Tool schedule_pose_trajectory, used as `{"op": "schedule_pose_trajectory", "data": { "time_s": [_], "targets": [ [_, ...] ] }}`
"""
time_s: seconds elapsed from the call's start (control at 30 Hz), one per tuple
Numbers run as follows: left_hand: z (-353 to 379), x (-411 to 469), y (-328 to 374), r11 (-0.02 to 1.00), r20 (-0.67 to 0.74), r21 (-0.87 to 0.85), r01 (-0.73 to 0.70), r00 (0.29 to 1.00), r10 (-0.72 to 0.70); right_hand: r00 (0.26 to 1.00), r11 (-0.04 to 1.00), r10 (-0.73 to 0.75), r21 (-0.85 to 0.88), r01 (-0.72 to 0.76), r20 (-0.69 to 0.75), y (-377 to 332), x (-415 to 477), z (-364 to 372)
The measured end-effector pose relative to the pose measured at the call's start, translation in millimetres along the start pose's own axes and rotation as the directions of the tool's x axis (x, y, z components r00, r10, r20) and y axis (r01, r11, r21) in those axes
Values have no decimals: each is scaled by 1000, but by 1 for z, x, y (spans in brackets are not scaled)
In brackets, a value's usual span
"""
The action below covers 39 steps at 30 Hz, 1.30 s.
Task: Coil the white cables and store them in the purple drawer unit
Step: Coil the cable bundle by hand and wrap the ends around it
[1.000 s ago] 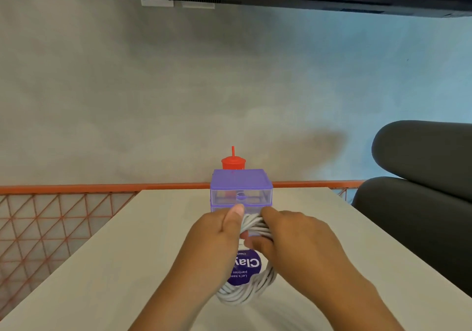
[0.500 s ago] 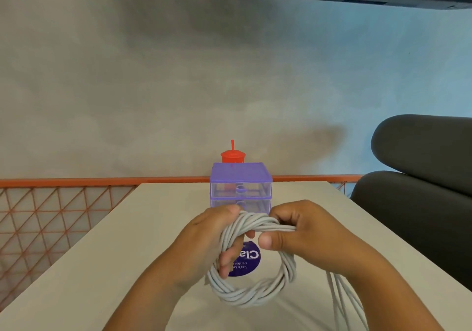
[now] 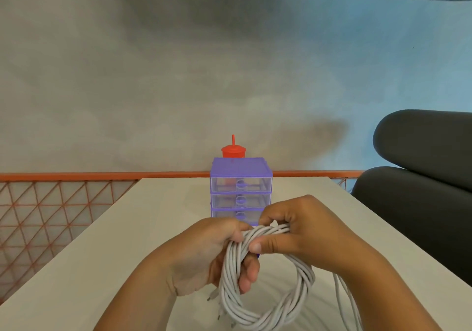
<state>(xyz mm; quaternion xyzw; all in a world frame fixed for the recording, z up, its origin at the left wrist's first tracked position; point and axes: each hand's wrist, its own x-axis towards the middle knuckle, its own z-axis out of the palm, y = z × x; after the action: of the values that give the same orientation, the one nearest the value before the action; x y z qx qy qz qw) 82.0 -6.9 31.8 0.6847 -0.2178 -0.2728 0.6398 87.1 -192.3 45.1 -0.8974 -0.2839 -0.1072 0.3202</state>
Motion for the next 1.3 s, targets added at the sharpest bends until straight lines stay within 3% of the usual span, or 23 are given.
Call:
{"op": "schedule_pose_trajectory", "data": {
  "time_s": [0.13,0.23,0.33,0.4,0.5,0.67,0.77,0.87,0.97,1.07,1.2,1.3],
  "targets": [
    [12,1,2,997,-122,44,-63,990,68,999,999,-16,40,17,-34,2,0,-1],
    [22,4,5,996,-205,-2,-90,975,88,988,982,-112,139,127,-107,3,1,0],
    [25,3,6,966,-239,204,-156,949,204,979,947,-156,262,186,-131,3,3,3],
    [27,4,6,905,-282,378,-197,906,315,983,943,-137,287,166,-118,2,4,3],
    [30,6,6,852,-371,480,-211,831,414,989,922,-66,371,110,-130,5,3,-1],
    [15,1,14,891,-620,363,-274,642,450,999,899,51,435,-54,19,29,-4,-15],
    [-6,-4,15,923,-716,311,-227,583,385,988,773,7,626,-102,152,42,-9,-15],
    [-16,-8,13,934,-692,322,-155,635,344,985,645,-49,758,-94,163,49,-10,-18],
    [-12,-14,14,910,-558,409,-59,773,301,993,646,75,763,21,-91,42,-8,-26],
    [6,-12,14,879,-413,476,-7,881,230,925,684,198,722,106,-323,27,-4,-28],
    [20,-8,14,879,-325,468,-88,908,264,853,753,287,653,81,-436,21,-4,-27],
    [21,-16,23,902,-364,399,-165,874,321,833,851,304,525,-19,-463,27,-5,-25]
  ]
}}
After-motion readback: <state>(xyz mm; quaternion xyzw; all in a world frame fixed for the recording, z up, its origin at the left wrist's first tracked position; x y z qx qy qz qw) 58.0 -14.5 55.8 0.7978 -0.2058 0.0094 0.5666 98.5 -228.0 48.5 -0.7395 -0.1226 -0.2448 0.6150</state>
